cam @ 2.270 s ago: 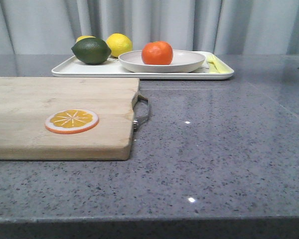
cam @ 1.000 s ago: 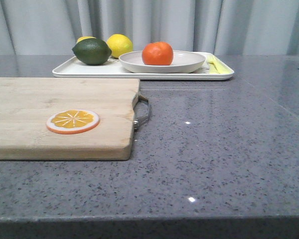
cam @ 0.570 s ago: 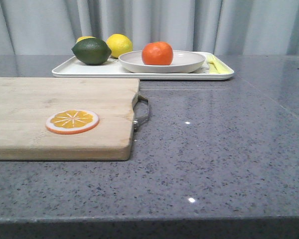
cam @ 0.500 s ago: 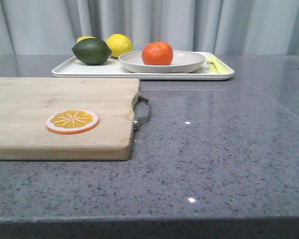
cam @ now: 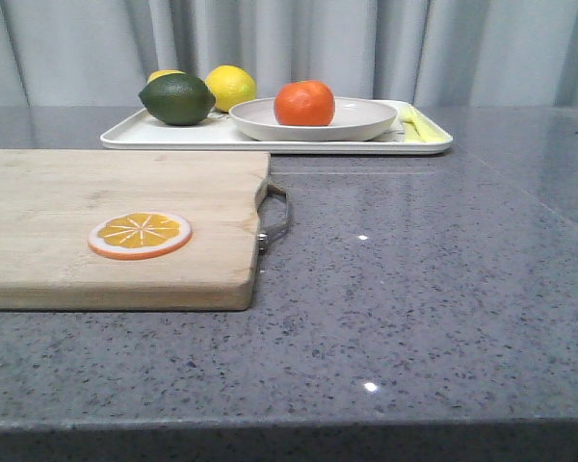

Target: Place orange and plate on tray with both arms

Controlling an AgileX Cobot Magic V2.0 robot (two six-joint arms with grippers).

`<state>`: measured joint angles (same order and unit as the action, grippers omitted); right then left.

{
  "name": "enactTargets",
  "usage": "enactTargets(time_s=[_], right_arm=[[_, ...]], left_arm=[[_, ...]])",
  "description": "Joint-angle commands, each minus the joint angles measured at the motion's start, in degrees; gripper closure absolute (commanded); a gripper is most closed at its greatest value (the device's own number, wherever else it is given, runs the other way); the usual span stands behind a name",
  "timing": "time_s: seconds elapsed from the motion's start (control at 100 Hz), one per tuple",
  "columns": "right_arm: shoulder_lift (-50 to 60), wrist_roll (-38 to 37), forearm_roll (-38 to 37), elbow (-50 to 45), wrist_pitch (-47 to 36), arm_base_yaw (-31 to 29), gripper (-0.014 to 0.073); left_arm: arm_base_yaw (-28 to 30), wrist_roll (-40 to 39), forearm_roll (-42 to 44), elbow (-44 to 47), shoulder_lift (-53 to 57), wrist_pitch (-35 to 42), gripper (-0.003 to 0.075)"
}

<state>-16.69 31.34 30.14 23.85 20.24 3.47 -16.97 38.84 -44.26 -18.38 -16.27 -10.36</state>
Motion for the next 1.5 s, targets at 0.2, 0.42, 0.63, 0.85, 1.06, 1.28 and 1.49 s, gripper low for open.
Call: enactTargets(time_s=[0.2,0.42,0.63,0.85,1.06,1.28,1.49], right_arm=[[-0.4,0.8,1.1,1.5,-4.3,-0.3,0.0695],[-0.4,0.8,1.1,1.5,-4.3,-0.3,0.0695],[-0.4,0.8,1.1,1.5,-4.3,-0.3,0.0695],[-0.4,0.8,1.1,1.5,-4.3,-0.3,0.0695],[-0.4,0.8,1.1,1.5,-4.3,-0.3,0.0695],[-0.4,0.8,1.1,1.5,-4.3,-0.3,0.0695],[-0.4,0.8,1.1,1.5,-4.3,-0.3,0.0695]], left_arm=[[0.0,-0.4,-0.6,-1.5,-0.5,3.6,0.0740],[0.0,-0.4,-0.6,-1.5,-0.5,3.6,0.0740],[0.0,-0.4,-0.6,-1.5,-0.5,3.6,0.0740],[0.0,-0.4,-0.6,-1.5,-0.5,3.6,0.0740],[0.0,-0.4,3.4,-0.8,-0.3,3.7,0.0740],[0.0,-22.3,25.7,3.9,3.5,6.3,0.0740],[0.4,-38.8,44.3,9.2,10.7,6.3,0.0740]])
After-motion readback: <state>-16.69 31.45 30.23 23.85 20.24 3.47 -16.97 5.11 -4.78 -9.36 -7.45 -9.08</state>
